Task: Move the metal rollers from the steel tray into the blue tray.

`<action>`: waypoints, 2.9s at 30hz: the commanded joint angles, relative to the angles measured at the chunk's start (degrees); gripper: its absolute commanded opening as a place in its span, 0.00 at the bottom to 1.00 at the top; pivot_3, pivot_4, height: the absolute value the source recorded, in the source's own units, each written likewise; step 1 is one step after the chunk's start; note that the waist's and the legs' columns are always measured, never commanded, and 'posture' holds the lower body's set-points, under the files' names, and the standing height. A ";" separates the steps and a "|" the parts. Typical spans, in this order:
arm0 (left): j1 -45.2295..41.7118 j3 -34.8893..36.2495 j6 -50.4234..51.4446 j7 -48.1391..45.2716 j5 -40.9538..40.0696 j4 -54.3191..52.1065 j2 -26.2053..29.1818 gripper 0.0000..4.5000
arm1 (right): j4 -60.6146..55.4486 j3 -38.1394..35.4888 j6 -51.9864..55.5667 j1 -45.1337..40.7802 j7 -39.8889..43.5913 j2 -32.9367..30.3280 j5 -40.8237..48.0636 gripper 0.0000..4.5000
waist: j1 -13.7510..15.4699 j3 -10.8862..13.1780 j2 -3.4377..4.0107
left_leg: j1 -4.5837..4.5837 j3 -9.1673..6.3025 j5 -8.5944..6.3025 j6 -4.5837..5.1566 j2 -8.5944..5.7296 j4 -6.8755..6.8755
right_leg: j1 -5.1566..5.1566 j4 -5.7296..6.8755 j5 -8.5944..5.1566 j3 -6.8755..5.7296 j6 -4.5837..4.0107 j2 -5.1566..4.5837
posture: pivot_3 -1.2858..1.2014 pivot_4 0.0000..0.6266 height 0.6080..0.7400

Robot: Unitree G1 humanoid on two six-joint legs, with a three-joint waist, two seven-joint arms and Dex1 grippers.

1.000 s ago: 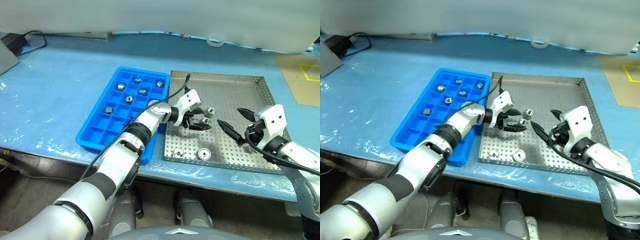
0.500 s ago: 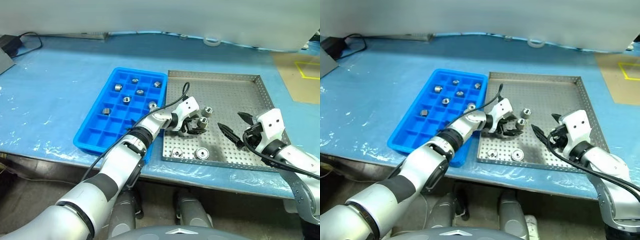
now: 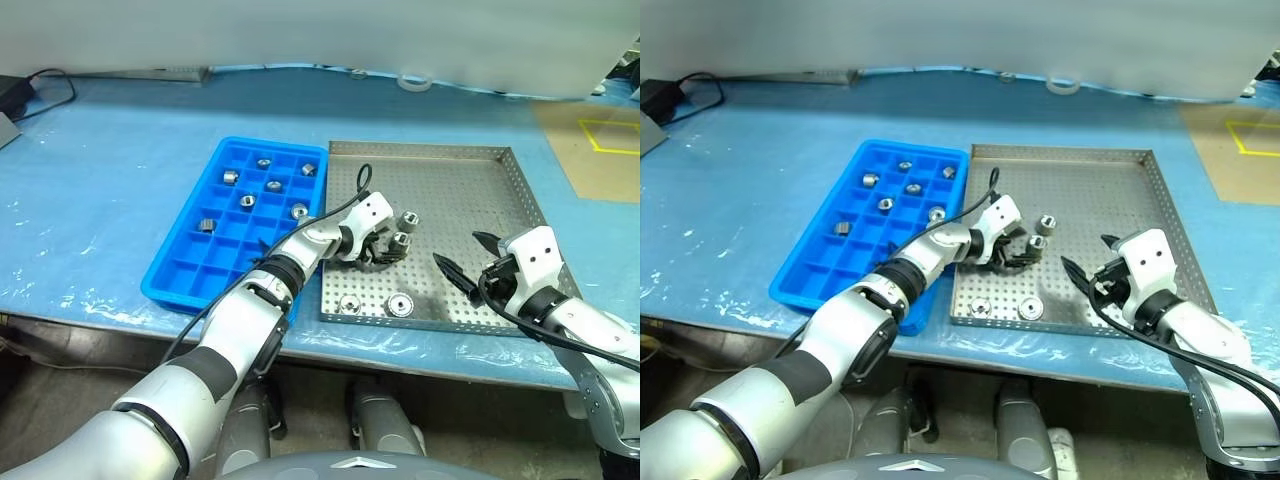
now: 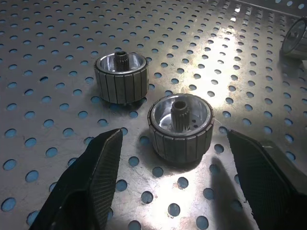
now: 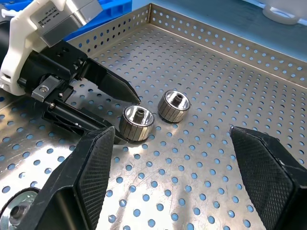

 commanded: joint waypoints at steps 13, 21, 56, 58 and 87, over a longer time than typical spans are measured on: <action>-0.36 1.22 -0.50 0.19 -0.84 0.02 -7.91 0.82 | -2.73 0.90 -1.81 0.75 -1.45 1.04 -1.47 0.90 | -0.12 0.00 0.00 | -0.01 0.00 -0.02 0.02 0.00 0.00 | 0.01 -0.06 0.00 0.00 0.00 0.00 | 0.28 0.24 1.00; -0.10 0.90 -0.57 -0.57 -0.64 -0.24 -8.17 0.63 | -2.21 1.35 -2.45 0.93 -1.48 1.26 -2.23 0.90 | -0.21 0.00 0.00 | -0.02 0.00 -0.04 0.05 0.00 0.00 | 0.03 -0.11 0.01 0.00 0.01 0.00 | 0.28 0.24 1.00; 7.96 8.53 20.10 -9.83 -13.82 -43.33 12.70 0.37 | 2.99 5.76 -4.00 -7.52 2.12 1.17 -1.67 0.90 | 0.44 0.02 0.03 | -0.11 0.01 -0.11 0.17 0.01 -0.09 | -0.02 -0.24 0.05 -0.03 0.00 -0.02 | 0.34 0.24 1.00; 10.67 9.11 22.93 -9.10 -14.26 -49.14 16.24 0.37 | 4.48 6.55 -4.74 -8.60 3.04 1.09 -1.81 0.90 | 0.62 0.02 0.03 | -0.13 0.01 -0.11 0.17 0.01 -0.07 | -0.02 -0.24 0.05 -0.03 0.00 -0.02 | 0.35 0.24 1.00; 64.00 30.92 35.28 6.63 -24.09 -102.86 42.13 0.37 | 34.78 22.51 -16.85 -36.88 21.49 2.85 -6.95 0.90 | 9.51 0.04 0.00 | 0.12 -0.04 0.15 -0.62 0.07 -0.28 | -0.13 0.27 0.06 -0.05 -0.03 0.02 | 0.56 0.24 1.00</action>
